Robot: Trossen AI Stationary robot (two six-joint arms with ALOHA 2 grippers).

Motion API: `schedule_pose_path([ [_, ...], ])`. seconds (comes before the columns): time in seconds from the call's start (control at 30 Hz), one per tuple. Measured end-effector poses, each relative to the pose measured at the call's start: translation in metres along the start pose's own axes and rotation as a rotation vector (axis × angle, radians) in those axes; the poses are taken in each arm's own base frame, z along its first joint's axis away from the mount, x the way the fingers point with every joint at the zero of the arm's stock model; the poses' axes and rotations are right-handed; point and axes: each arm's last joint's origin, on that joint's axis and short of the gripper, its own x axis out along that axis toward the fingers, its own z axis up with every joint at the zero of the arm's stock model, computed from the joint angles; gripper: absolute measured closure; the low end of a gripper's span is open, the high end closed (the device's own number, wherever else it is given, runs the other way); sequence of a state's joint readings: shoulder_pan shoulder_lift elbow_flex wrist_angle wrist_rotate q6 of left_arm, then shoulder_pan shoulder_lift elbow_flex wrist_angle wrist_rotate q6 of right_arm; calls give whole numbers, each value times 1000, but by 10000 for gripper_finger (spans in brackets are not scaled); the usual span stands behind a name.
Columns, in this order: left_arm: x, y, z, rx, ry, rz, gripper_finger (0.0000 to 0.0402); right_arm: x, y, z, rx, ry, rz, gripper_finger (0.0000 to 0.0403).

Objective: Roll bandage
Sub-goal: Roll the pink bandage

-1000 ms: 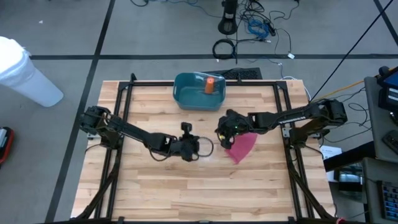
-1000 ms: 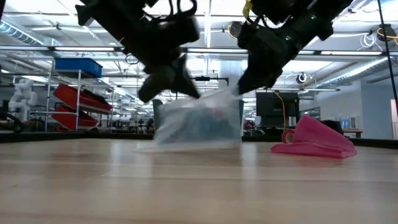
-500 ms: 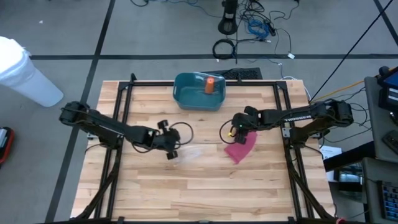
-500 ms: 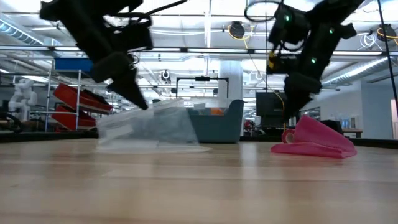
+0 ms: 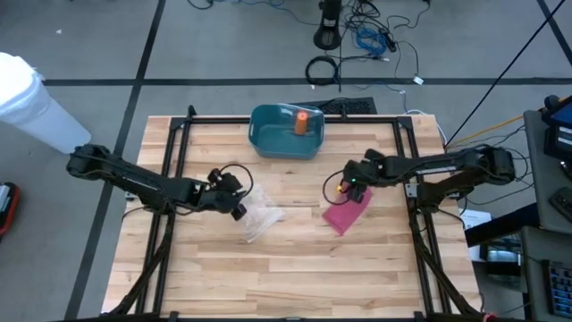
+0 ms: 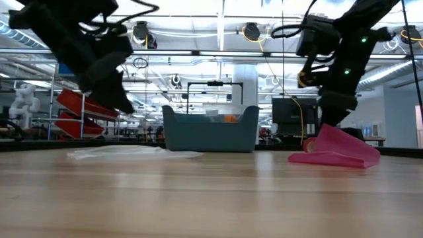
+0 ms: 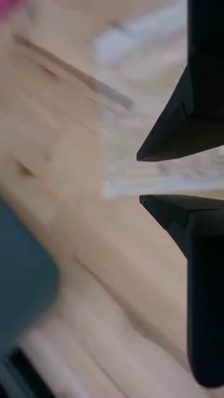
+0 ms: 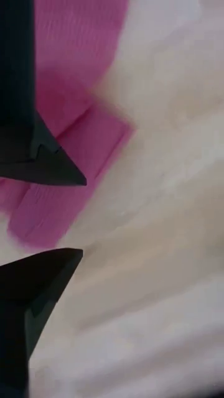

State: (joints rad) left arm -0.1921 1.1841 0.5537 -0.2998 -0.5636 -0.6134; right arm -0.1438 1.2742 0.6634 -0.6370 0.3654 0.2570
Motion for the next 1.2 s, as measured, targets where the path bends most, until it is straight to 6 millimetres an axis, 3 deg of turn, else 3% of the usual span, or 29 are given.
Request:
schedule_pose_path([
  [0.23, 0, -20, 26, 45, -237, -175, 292, -27, -9, -18, 95, -43, 57, 247],
  [0.4, 8, -30, 32, 75, -327, -204, 292, -23, -1, -41, 173, -46, 143, 248],
  [0.57, 18, -35, 29, 72, -321, -201, 292, -7, 14, -63, 227, -36, 186, 248],
  [0.67, 22, -36, 26, 82, -305, -194, 292, -4, 29, -67, 213, -66, 304, 248],
  [0.8, 24, -37, 25, 63, -293, -193, 292, -8, 53, -68, 158, -76, 528, 248],
  [0.93, 25, -37, 25, 62, -296, -194, 292, -21, 66, -65, 121, -62, 604, 248],
  [1.03, 24, -38, 26, 55, -306, -199, 292, -36, 67, -58, 121, -79, 564, 248],
  [1.2, 24, -38, 26, 53, -309, -201, 292, -56, 49, -54, 214, -115, 273, 248],
])
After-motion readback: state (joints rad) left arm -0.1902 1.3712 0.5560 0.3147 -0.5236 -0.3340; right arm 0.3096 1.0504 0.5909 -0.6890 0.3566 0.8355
